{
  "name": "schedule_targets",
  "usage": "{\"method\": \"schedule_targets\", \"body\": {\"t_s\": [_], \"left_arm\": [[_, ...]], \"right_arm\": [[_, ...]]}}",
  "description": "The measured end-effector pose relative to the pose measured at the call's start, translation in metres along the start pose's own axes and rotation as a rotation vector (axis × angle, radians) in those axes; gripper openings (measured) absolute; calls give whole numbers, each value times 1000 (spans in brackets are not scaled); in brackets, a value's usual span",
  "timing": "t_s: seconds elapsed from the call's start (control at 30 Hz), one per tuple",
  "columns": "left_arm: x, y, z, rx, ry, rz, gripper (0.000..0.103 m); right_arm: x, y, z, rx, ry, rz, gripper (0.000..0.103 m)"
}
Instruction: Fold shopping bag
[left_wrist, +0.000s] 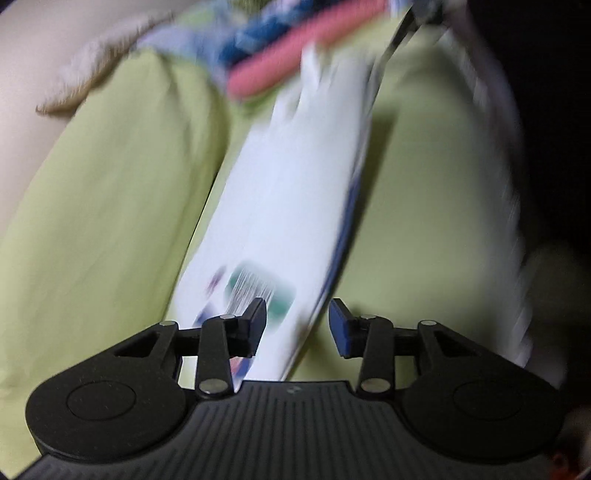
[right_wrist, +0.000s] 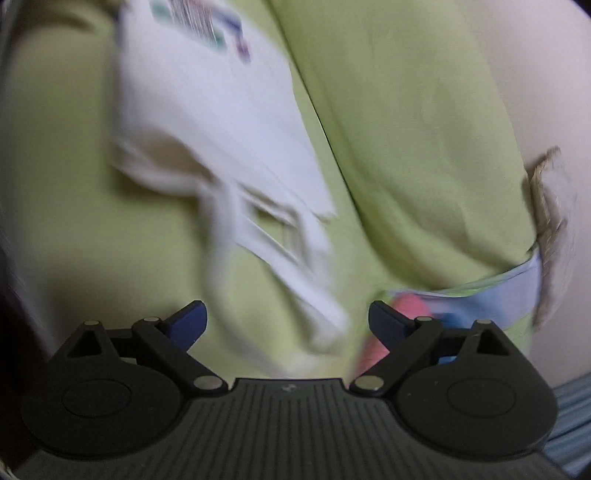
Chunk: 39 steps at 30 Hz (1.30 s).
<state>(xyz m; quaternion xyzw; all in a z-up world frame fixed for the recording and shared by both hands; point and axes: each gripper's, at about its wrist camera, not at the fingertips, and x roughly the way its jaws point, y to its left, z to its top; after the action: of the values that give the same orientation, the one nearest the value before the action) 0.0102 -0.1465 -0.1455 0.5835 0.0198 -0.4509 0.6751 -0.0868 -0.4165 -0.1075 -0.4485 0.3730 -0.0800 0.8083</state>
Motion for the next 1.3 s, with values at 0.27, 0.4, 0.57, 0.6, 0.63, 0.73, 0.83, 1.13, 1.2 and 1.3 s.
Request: {"method": "schedule_targets", "body": {"t_s": [0.27,0.4,0.57,0.6,0.63,0.73,0.83,1.13,1.2,1.3], "left_arm": [[35,-16,-61,377,144,141,45],[58,-18,-65,438,164,162,11],[40,-21,-70,318,156,112,5],[31,-26,-71,296,152,105,4],[23,-31,-72,274,148,98,4],[5,-41,-65,204,151,81,4],[-5,-47,-55,155,147,88,8],[7,-63,-46,357,99,179,20],[10,-55,-44,332,94,176,6],[1,-30,-33,245,62,186,5]], "right_arm": [[-13,73,66,-30,-102,-19,69],[6,90,93,-45,-47,-94,12],[34,77,103,-105,-105,-182,6],[41,72,104,-117,-135,-204,5],[47,66,106,-127,-181,-224,5],[60,48,110,-148,-304,-202,5],[57,36,100,-169,-364,-165,5],[41,54,28,-152,-167,-121,8],[52,55,32,-153,-160,-143,9],[56,40,46,-118,-171,-106,4]]}}
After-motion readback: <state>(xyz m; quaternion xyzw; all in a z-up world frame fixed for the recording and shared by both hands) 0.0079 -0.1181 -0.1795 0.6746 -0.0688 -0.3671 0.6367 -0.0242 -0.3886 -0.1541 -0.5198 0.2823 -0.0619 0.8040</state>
